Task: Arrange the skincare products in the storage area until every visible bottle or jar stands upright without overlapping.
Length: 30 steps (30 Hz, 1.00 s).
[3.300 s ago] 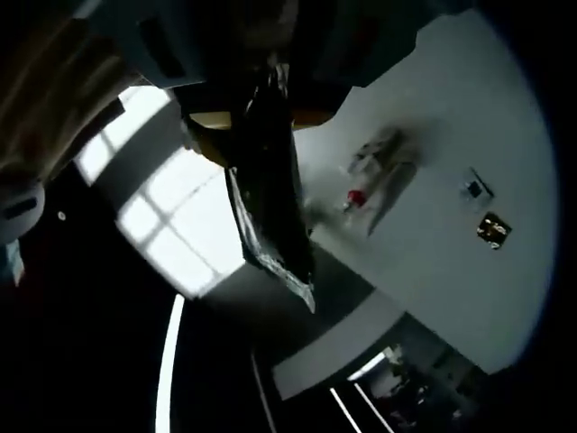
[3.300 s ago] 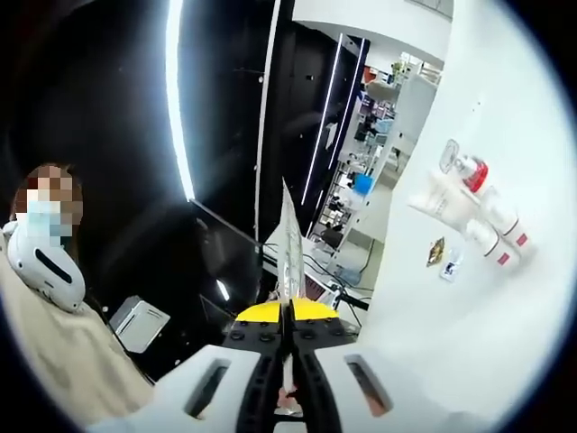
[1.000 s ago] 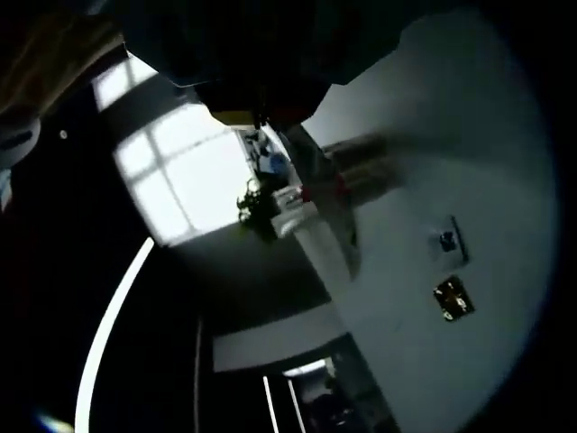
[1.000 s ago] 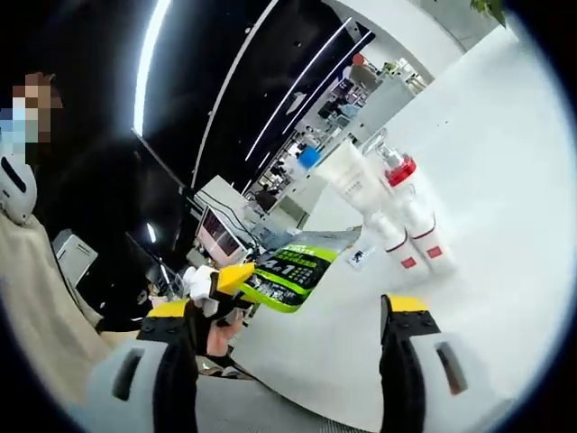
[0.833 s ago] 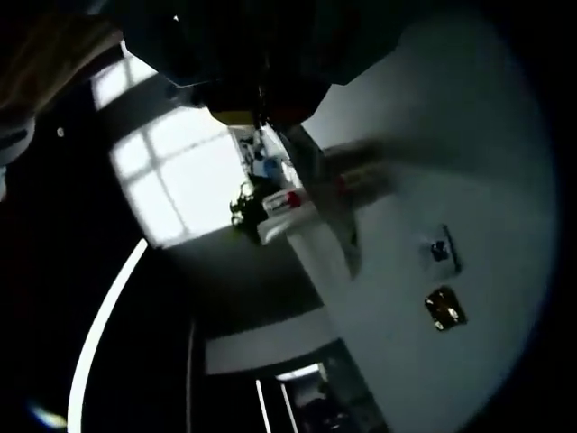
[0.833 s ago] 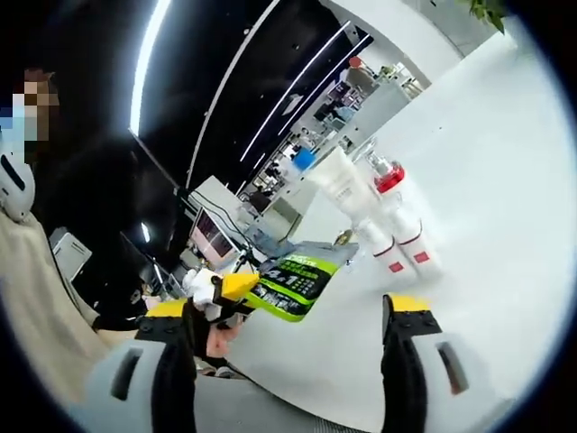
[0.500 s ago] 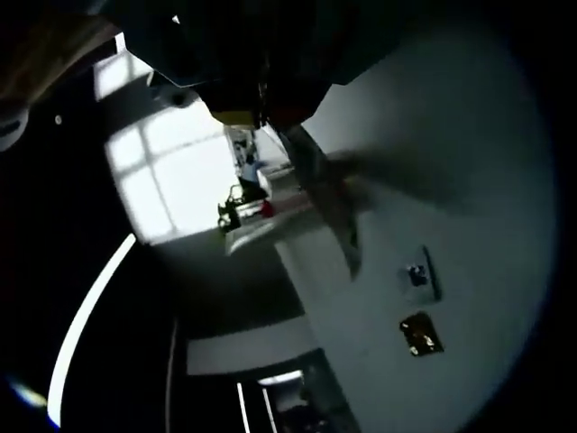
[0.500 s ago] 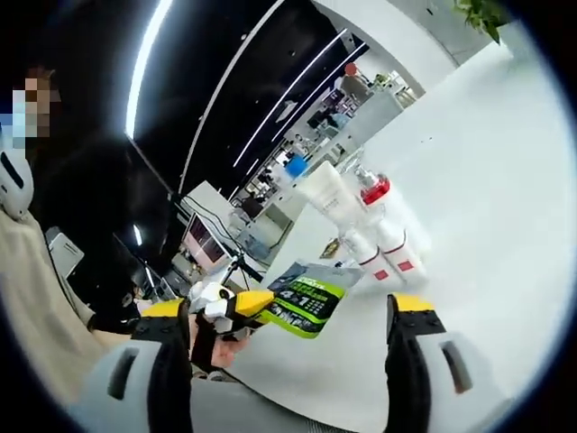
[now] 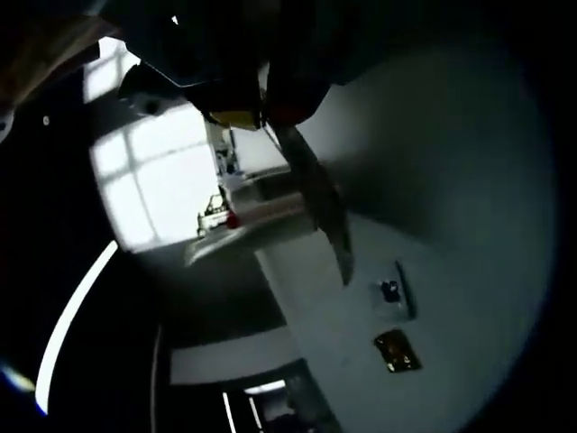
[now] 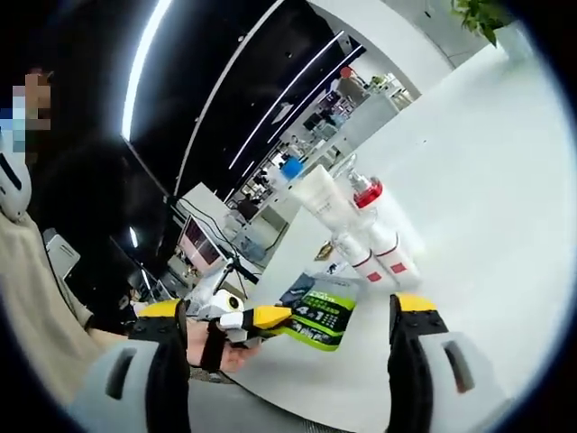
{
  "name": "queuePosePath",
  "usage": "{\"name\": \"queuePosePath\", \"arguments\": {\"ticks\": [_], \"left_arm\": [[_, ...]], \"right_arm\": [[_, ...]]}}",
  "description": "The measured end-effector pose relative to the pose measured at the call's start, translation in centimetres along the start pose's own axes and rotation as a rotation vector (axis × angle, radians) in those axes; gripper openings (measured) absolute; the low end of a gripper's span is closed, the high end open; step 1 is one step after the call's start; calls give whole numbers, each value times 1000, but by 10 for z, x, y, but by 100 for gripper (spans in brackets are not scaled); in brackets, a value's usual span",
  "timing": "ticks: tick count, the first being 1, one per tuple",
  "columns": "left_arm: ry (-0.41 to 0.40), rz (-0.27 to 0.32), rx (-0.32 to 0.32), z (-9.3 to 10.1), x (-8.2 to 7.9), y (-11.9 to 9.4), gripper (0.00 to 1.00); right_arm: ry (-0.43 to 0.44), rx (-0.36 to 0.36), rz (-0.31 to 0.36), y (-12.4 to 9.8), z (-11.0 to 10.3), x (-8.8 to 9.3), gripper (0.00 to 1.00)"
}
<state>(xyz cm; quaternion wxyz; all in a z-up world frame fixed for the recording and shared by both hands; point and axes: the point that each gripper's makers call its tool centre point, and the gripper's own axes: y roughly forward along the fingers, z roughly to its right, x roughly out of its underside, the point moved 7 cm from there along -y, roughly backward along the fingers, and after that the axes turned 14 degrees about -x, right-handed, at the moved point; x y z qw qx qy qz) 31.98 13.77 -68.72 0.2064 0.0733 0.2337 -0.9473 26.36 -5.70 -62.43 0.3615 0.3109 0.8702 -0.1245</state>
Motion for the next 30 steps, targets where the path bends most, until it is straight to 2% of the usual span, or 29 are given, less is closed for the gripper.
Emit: {"name": "queuePosePath", "arguments": {"ticks": [6, 10, 14, 22, 28, 30], "left_arm": [[21, -23, -49, -9, 4, 1, 0], [20, -52, -116, -21, 6, 3, 0], [23, -77, -156, -27, 5, 3, 0], [16, -72, -203, -31, -1, 5, 0], [66, -77, -264, -34, -3, 6, 0], [118, -71, -294, -35, -3, 6, 1]], "right_arm": [[2, 1, -2, 0, 0, 0, 93], [1, 1, -2, 0, 0, 0, 93], [-1, -1, -6, 0, -1, 1, 93], [-3, -1, -8, 0, 0, 1, 93], [-5, 0, -9, 0, 0, 1, 93], [-4, 1, -9, 0, 0, 1, 93]]}}
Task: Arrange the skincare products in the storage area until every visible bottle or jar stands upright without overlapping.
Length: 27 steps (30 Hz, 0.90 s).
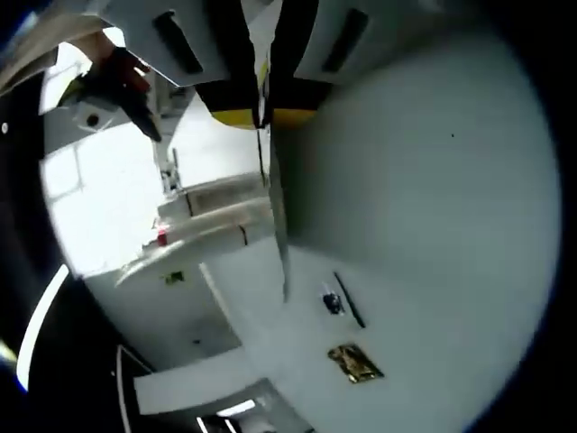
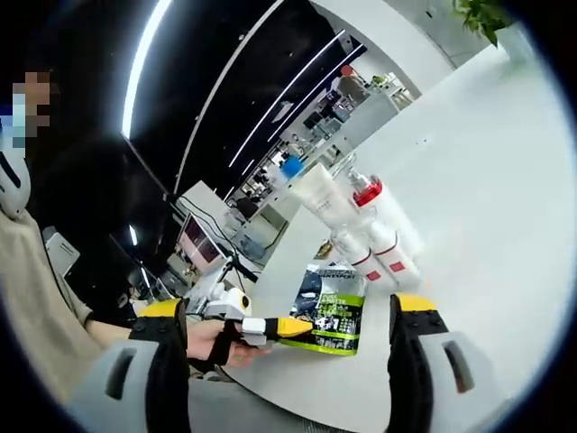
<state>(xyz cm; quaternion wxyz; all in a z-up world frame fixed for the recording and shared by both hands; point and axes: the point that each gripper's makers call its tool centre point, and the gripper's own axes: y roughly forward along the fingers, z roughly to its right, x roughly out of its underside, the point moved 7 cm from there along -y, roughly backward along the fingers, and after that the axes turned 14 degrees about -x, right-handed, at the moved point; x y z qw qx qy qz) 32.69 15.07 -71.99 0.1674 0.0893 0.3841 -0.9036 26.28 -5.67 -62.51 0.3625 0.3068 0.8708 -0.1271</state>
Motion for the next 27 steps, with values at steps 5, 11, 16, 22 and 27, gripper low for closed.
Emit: {"name": "queuePosePath", "arguments": {"ticks": [5, 11, 16, 22, 27], "left_arm": [[101, 17, -54, -3, 0, 0, 5], [276, 25, -124, -10, -6, 0, 10], [437, 21, -184, -9, -11, -1, 14], [527, 45, -227, -8, -15, -2, 17], [543, 45, -254, -12, -18, -4, 18]], "right_arm": [[-2, -1, -5, 1, 0, 1, 93], [0, 0, -3, 1, 0, 1, 93], [-2, 0, -12, 1, 0, 2, 93], [-1, 2, -11, 1, 1, 2, 93], [-2, 2, -13, 1, 1, 2, 93]]}}
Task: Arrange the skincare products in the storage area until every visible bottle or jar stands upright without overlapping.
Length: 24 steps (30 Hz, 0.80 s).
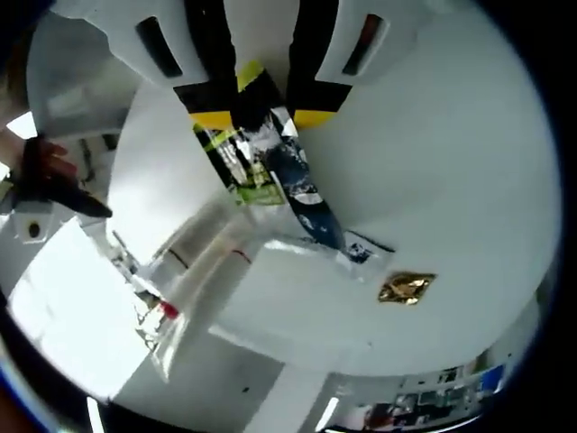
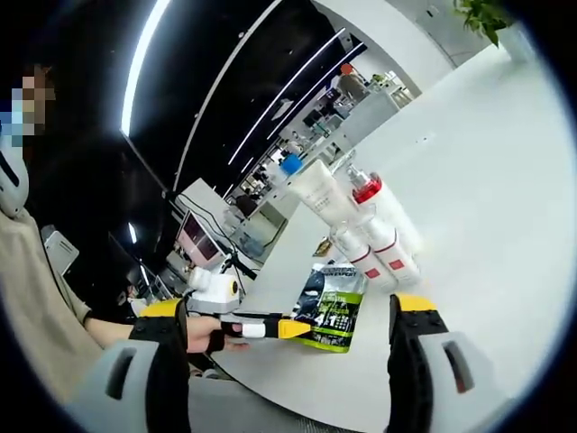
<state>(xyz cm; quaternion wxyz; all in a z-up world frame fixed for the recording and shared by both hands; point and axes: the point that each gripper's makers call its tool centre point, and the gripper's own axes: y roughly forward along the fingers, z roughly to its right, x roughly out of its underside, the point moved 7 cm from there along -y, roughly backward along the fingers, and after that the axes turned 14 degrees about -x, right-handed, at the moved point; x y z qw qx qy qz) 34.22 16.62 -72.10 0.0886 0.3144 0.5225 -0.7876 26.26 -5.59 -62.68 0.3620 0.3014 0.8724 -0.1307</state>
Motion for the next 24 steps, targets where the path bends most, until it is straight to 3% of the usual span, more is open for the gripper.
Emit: {"name": "queuePosePath", "arguments": {"ticks": [8, 18, 21, 24], "left_arm": [[126, -22, -60, -4, 5, -6, 21], [271, 107, -120, 6, -22, -7, 34], [331, 116, -112, 14, -26, 0, 43], [384, 123, -103, 20, -28, 10, 46]], "right_arm": [[2, 0, -4, 0, 1, 1, 92], [2, 2, -8, 0, 1, 1, 93], [1, 4, -8, 0, 1, 1, 93], [-1, 4, -8, 0, 1, 1, 93]]}}
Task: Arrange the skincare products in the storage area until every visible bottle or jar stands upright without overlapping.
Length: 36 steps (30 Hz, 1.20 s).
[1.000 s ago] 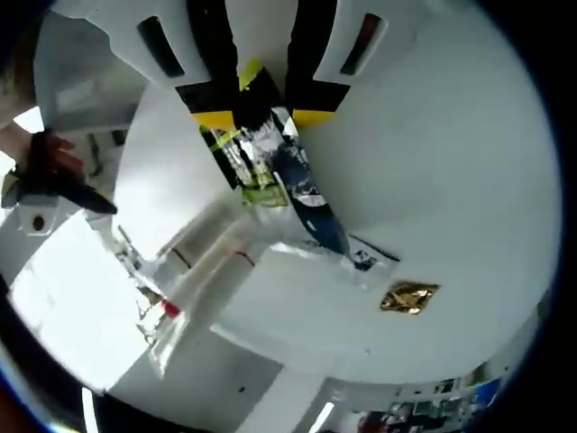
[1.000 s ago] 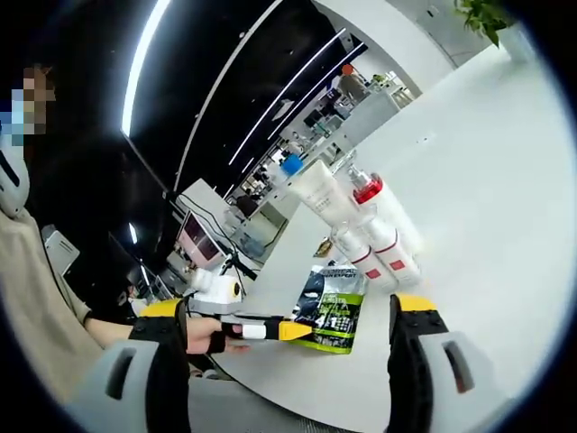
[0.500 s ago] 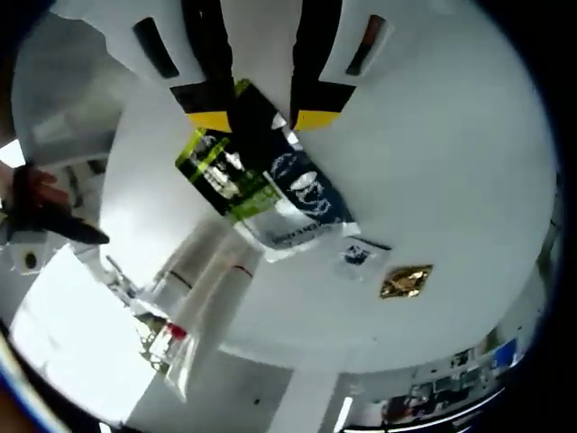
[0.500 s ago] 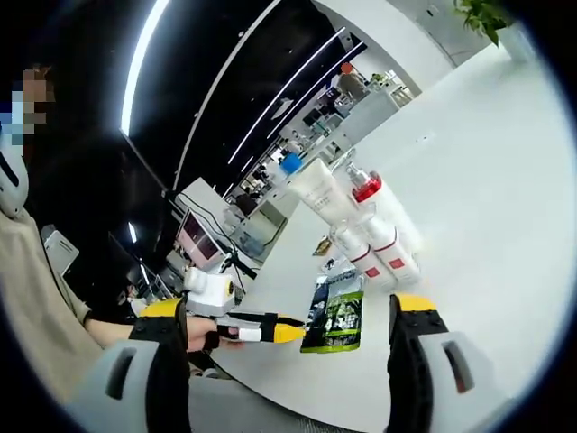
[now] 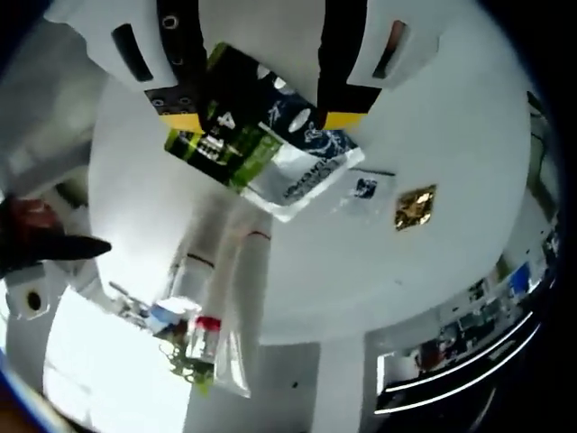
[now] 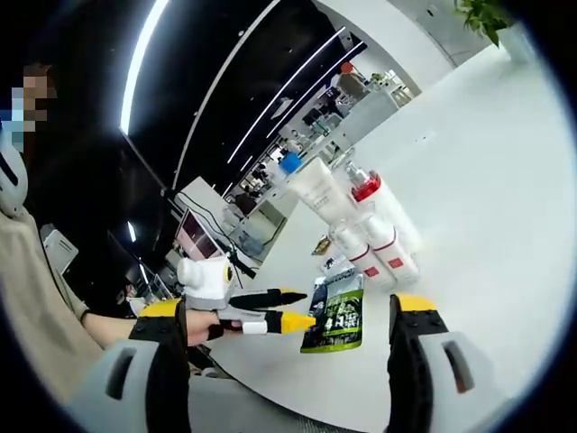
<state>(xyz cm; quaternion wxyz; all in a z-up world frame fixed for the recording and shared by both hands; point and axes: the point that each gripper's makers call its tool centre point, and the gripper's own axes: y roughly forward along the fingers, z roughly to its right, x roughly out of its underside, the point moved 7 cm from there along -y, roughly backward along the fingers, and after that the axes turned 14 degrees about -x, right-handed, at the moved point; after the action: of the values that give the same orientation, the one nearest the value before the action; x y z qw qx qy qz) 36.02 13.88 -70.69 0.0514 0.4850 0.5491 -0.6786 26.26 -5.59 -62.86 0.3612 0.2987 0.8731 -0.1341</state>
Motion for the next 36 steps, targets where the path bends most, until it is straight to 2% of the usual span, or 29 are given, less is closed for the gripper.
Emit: {"name": "queuePosePath", "arguments": {"ticks": [7, 10, 11, 22, 36], "left_arm": [[103, -41, -3, 5, 6, 13, 56], [134, -86, -2, 5, 12, 17, 54], [121, -91, 3, 5, 13, 18, 54], [162, -66, 38, -5, 4, 27, 54], [173, -76, 46, -14, -4, 35, 54]], "right_arm": [[1, 3, 2, 0, 0, 0, 93], [2, 3, 8, -1, 1, -1, 93], [3, 3, 10, -1, 1, -1, 93], [1, 4, 21, -2, 1, -2, 93], [1, 14, 16, -2, 2, -1, 93]]}}
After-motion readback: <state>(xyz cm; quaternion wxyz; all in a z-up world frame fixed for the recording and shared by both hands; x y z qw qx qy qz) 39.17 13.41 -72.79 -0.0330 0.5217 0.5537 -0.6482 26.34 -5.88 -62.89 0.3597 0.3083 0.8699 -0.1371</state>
